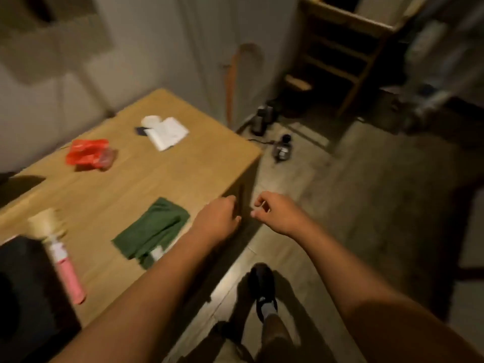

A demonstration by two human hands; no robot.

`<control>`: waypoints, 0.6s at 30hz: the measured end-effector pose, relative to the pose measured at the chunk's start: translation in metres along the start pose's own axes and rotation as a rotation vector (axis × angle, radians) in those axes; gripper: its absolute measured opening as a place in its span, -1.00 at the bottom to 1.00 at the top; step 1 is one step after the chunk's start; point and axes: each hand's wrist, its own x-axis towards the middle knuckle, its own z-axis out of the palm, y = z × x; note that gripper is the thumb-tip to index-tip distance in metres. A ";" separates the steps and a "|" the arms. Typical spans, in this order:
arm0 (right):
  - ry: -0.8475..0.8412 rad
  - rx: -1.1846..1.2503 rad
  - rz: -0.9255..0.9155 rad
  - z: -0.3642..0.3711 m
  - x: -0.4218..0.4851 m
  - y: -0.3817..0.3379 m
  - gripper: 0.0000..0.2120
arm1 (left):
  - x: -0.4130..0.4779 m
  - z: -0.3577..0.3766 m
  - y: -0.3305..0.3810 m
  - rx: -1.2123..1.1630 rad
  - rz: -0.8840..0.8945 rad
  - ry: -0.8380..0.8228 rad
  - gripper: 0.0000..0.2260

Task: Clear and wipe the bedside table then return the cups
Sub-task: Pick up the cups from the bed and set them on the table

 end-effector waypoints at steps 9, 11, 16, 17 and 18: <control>0.497 0.444 0.578 -0.022 -0.315 0.183 -0.89 | -0.066 0.128 0.282 0.272 0.720 -0.361 -0.72; 0.575 0.492 0.715 -0.011 -0.397 0.224 -0.88 | -0.107 0.174 0.354 0.294 0.865 -0.411 -0.73; 0.812 0.585 1.031 0.033 -0.620 0.329 -0.76 | -0.255 0.306 0.533 0.334 1.203 -0.529 -0.74; 0.851 0.602 1.057 0.040 -0.652 0.344 -0.73 | -0.279 0.323 0.556 0.343 1.237 -0.548 -0.74; 0.902 0.643 1.109 0.047 -0.698 0.360 -0.73 | -0.313 0.350 0.589 0.363 1.299 -0.575 -0.75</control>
